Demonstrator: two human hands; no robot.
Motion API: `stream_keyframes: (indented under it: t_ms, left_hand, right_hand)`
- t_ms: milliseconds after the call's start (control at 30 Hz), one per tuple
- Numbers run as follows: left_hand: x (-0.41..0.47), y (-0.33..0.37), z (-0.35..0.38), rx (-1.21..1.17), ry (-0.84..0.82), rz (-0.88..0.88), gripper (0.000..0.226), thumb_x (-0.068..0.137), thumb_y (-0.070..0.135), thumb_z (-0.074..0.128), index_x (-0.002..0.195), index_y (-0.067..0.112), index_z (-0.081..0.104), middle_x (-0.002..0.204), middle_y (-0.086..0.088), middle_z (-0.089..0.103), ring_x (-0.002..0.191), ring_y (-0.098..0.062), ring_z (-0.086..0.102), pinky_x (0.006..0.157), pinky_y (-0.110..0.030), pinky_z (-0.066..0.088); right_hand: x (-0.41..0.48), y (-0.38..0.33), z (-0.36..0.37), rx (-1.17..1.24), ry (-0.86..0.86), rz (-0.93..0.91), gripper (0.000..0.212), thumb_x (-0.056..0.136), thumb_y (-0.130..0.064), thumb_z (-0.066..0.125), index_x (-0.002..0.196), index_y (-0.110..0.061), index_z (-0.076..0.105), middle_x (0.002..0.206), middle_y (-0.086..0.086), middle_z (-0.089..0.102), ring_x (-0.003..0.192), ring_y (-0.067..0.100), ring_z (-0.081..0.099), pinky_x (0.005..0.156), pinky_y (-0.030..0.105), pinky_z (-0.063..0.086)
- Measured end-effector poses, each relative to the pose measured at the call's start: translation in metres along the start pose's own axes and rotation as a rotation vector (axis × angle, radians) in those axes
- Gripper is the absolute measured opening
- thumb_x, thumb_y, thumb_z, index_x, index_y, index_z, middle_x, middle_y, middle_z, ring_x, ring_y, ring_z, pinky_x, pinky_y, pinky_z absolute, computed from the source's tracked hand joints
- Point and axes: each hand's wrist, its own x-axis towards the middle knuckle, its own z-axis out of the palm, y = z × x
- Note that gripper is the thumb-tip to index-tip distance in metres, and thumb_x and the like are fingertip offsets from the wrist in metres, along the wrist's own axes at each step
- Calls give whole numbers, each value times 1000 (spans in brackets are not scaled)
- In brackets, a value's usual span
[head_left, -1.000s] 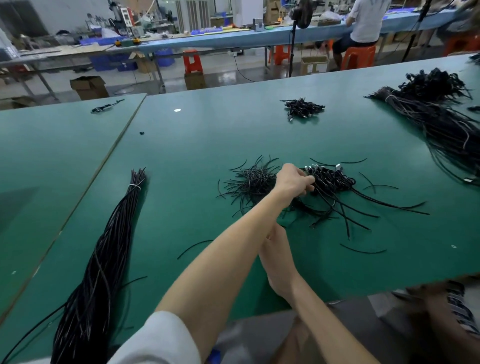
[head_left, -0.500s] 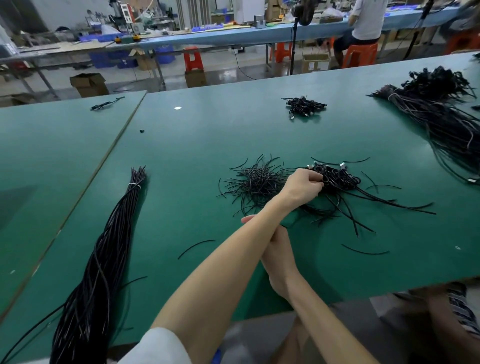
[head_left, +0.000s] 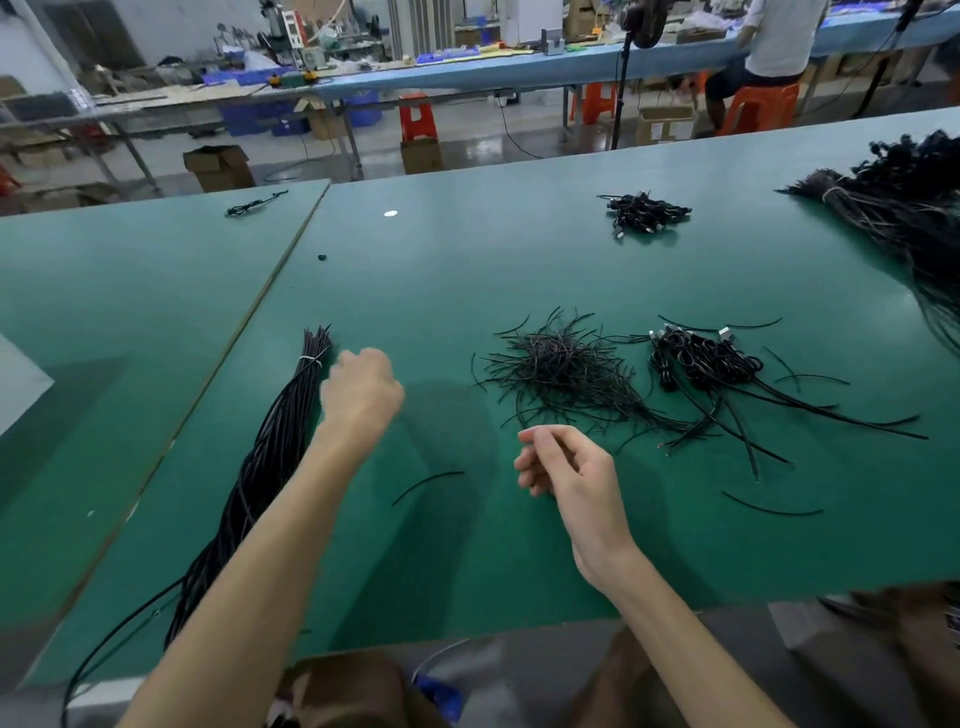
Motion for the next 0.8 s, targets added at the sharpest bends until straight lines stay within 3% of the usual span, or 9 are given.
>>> stream_keyframes:
  t_ms: [67, 267, 500, 600, 700, 800]
  left_hand:
    - [3, -29, 0, 127, 47, -109, 38, 95, 6, 53, 132, -5, 50, 136, -26, 47, 127, -41, 46, 103, -47, 40]
    - [5, -70, 7, 163, -16, -279, 49, 93, 0, 55, 139, -5, 39, 140, -25, 40, 131, -39, 38, 104, -55, 36]
    - [1, -84, 12, 39, 66, -334, 34, 103, 13, 43, 130, -8, 47, 138, -29, 40, 128, -41, 37, 107, -55, 32]
    - [-4, -84, 13, 13, 102, -303, 27, 99, 2, 41, 123, -7, 51, 134, -30, 44, 125, -42, 40, 103, -56, 34]
    - [-11, -86, 12, -17, 250, -227, 18, 94, -8, 44, 108, -5, 55, 123, -30, 49, 116, -44, 44, 95, -56, 38]
    - [-15, -86, 8, -95, 356, -130, 21, 94, -12, 49, 109, -6, 62, 119, -28, 51, 103, -43, 50, 83, -49, 41]
  right_hand:
    - [0, 0, 0, -6, -10, -1, 19, 106, -17, 55, 100, -8, 70, 78, 6, 72, 68, 16, 65, 62, 25, 53]
    - [-2, -2, 0, -29, -26, -5, 17, 105, -14, 55, 101, -7, 70, 78, 6, 72, 68, 15, 65, 61, 23, 53]
    - [-2, -1, -2, -24, -24, 2, 16, 105, -11, 55, 101, -6, 70, 78, 6, 72, 68, 15, 65, 61, 23, 53]
    - [-2, 0, -2, -26, -24, 0, 15, 105, -10, 55, 102, -7, 70, 78, 6, 72, 67, 15, 65, 61, 23, 53]
    - [-1, 1, -2, -28, -27, 0, 15, 104, -8, 55, 101, -7, 70, 78, 6, 72, 67, 15, 65, 61, 22, 52]
    - [-1, 2, -3, -21, -27, 4, 15, 104, -6, 55, 101, -6, 70, 77, 5, 72, 66, 15, 64, 60, 22, 51]
